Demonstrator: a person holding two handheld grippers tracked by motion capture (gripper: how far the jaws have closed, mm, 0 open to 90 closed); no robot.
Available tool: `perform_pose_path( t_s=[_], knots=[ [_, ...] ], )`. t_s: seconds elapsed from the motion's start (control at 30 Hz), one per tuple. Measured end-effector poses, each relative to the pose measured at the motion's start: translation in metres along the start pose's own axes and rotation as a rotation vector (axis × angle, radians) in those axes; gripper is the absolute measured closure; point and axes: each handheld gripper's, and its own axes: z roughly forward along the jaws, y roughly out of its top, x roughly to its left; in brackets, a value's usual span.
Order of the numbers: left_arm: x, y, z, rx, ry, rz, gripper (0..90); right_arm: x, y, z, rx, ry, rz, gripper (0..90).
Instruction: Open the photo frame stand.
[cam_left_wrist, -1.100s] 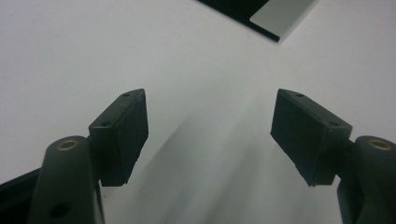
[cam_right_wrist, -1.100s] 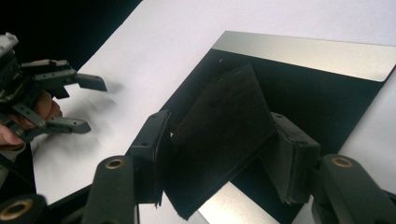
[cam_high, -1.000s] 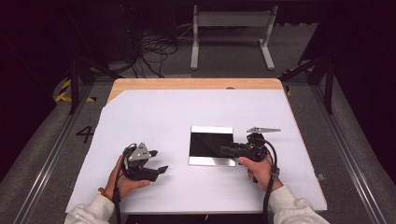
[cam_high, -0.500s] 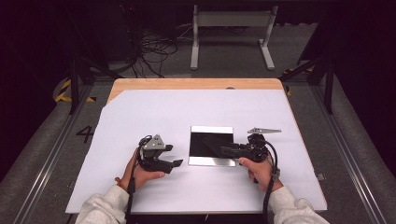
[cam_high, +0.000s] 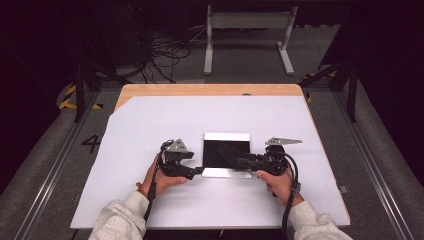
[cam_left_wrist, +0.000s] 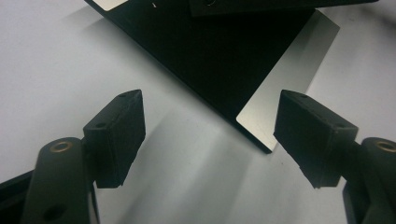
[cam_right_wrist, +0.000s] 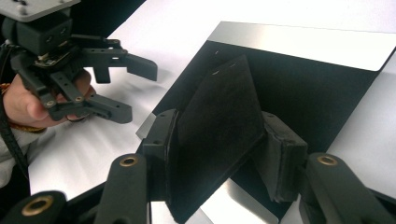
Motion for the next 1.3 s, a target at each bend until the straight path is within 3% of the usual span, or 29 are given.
perform_pose_path(
  t_s=[0.2,0.77,1.03,1.3],
  knots=[
    [0.004,0.005,0.01,0.016,-0.011,-0.035,25.8,0.003,-0.001,-0.002,-0.009,-0.002,-0.031,52.9],
    [0.006,0.013,0.02,0.011,-0.048,-0.048,25.9,0.01,-0.002,-0.005,-0.023,-0.004,-0.104,53.6],
    [0.006,0.014,0.022,-0.001,-0.088,-0.044,37.6,0.013,-0.003,-0.005,-0.03,-0.001,-0.131,53.7],
    [0.007,0.014,0.02,-0.016,-0.088,-0.045,42.7,0.013,-0.003,-0.006,-0.034,0.011,-0.15,53.9]
  ],
)
